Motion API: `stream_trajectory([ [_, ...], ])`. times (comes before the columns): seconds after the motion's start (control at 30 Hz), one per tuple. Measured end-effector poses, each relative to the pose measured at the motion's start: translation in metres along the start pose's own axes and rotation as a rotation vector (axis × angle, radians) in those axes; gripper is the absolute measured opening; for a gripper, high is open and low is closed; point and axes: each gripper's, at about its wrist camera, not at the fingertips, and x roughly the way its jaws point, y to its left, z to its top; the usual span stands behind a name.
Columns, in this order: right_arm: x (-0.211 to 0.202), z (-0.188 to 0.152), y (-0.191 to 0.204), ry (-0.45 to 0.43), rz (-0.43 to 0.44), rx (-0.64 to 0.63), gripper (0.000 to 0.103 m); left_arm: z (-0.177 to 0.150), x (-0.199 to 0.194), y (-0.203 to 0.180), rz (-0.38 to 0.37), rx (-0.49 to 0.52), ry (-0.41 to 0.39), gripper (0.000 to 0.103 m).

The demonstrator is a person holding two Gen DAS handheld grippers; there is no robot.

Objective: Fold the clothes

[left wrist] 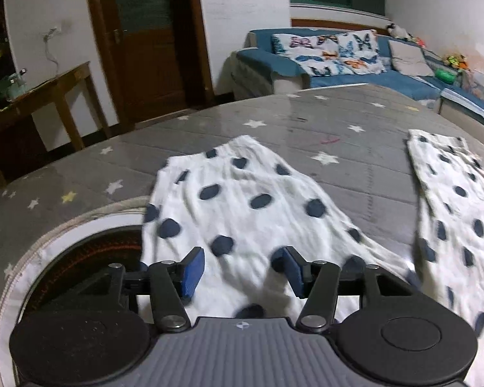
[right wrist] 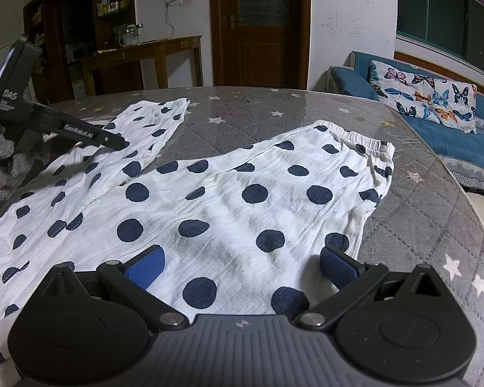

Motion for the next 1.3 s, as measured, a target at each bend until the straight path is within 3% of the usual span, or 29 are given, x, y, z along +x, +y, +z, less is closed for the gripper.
stream_trajectory([
  [0.43, 0.0, 0.0, 0.0, -0.001, 0.0, 0.001, 0.103, 0.034, 0.036, 0.001, 0.03, 0.017, -0.011, 0.059],
  [0.67, 0.0, 0.0, 0.0, -0.001, 0.0, 0.002, 0.103, 0.052, 0.057, 0.013, 0.102, -0.01, -0.004, 0.06],
  [0.93, 0.0, 0.0, 0.0, -0.001, 0.0, 0.002, 0.103, 0.064, 0.063, -0.007, 0.037, 0.007, -0.026, 0.059],
  [1.3, 0.0, 0.0, 0.0, -0.001, 0.0, 0.003, 0.103, 0.079, 0.086, 0.009, 0.11, -0.046, -0.022, 0.06],
])
